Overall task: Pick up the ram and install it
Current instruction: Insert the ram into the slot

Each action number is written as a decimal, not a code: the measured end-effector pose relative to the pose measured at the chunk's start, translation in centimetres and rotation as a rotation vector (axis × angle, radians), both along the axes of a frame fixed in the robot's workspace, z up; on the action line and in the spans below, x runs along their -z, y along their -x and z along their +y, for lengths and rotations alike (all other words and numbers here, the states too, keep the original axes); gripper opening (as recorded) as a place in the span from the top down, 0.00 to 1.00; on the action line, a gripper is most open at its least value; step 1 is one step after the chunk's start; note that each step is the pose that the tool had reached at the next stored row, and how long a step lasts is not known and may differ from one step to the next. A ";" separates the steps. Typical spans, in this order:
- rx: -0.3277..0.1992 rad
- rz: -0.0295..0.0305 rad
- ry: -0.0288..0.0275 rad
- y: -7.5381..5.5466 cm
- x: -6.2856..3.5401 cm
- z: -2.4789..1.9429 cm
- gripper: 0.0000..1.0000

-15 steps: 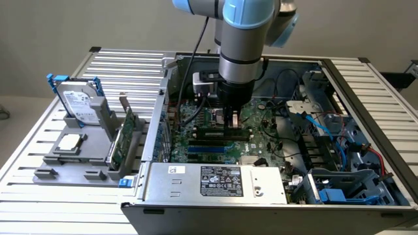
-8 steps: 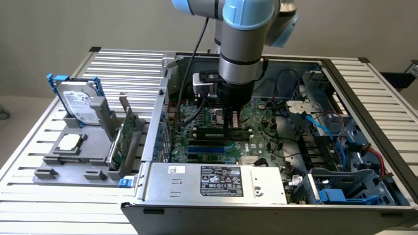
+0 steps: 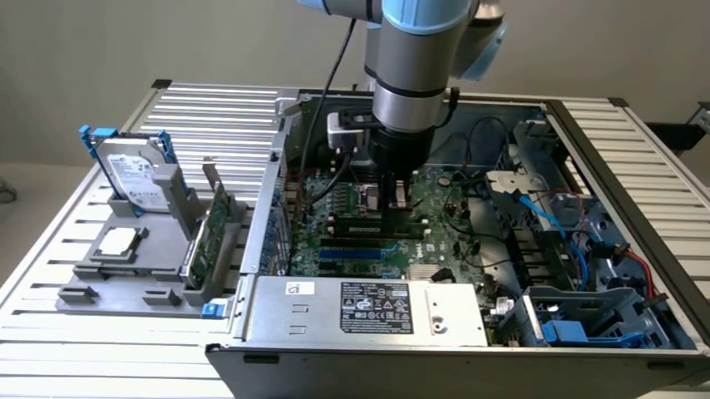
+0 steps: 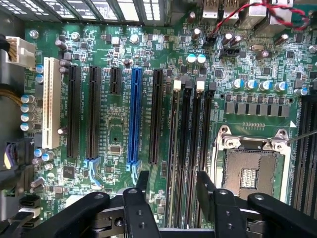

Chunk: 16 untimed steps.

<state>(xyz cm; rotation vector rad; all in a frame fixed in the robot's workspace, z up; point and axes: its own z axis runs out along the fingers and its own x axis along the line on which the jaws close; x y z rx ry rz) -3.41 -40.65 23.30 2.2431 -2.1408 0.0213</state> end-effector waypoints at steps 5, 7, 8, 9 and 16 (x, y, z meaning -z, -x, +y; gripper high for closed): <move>0.000 0.0072 0.0000 0.0 -1.46 0.00 0.49; 0.000 0.0103 0.0001 0.0 -2.00 0.00 0.49; 0.000 0.0117 0.0000 0.0 -2.10 0.00 0.49; 0.000 0.0118 -0.0001 0.0 -2.11 0.00 0.51; 0.000 0.0119 0.0000 0.0 -2.11 0.00 0.82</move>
